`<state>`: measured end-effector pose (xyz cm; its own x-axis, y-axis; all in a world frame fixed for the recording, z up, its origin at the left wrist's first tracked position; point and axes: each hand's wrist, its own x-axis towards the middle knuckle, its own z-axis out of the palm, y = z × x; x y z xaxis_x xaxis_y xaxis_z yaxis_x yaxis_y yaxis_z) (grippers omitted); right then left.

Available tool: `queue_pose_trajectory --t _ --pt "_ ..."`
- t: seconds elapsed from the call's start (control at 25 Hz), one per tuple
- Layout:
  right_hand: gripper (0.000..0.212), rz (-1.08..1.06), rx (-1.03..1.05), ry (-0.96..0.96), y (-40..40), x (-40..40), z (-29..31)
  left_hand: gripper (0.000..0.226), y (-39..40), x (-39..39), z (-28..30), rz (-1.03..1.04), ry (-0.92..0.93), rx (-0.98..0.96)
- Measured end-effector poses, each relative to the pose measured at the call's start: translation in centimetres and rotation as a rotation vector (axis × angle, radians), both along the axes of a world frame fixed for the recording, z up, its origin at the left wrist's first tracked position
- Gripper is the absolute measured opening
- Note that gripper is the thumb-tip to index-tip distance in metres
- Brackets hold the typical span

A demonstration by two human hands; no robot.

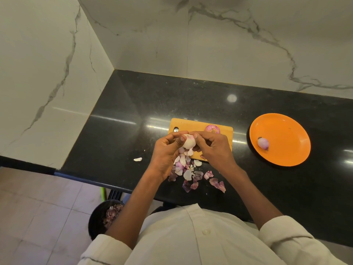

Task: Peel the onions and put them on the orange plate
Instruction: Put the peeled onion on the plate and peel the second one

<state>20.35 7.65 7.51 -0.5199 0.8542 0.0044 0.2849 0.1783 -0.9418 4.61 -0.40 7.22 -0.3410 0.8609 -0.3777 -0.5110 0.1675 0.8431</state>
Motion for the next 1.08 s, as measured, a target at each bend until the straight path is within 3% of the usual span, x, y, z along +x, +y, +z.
queue_pose_trajectory --t 0.08,0.36,0.76,0.92,1.0,1.08 --pt "0.024 0.031 0.054 -0.011 0.4 0.5 0.0 0.052 0.0 -0.1 0.0 -0.016 0.008 0.006" --pt "0.027 0.067 -0.049 0.111 0.2 1.0 1.1 0.058 0.1 -0.4 0.3 -0.034 0.007 0.046" --pt "0.026 0.089 0.281 -0.153 0.6 0.3 0.9 0.055 0.2 -0.2 0.1 -0.041 0.095 0.023" --pt "0.013 -0.006 0.091 -0.073 1.2 0.3 1.0 0.049 0.1 -0.1 0.4 -0.034 0.067 0.028" --pt "0.014 -0.064 -0.103 0.047 1.0 0.2 1.5 0.043 0.2 -0.3 0.6 -0.019 0.018 0.04" --pt "0.017 -0.099 -0.162 0.071 0.7 -0.1 1.8 0.039 0.3 -0.4 0.6 -0.011 -0.005 0.044"
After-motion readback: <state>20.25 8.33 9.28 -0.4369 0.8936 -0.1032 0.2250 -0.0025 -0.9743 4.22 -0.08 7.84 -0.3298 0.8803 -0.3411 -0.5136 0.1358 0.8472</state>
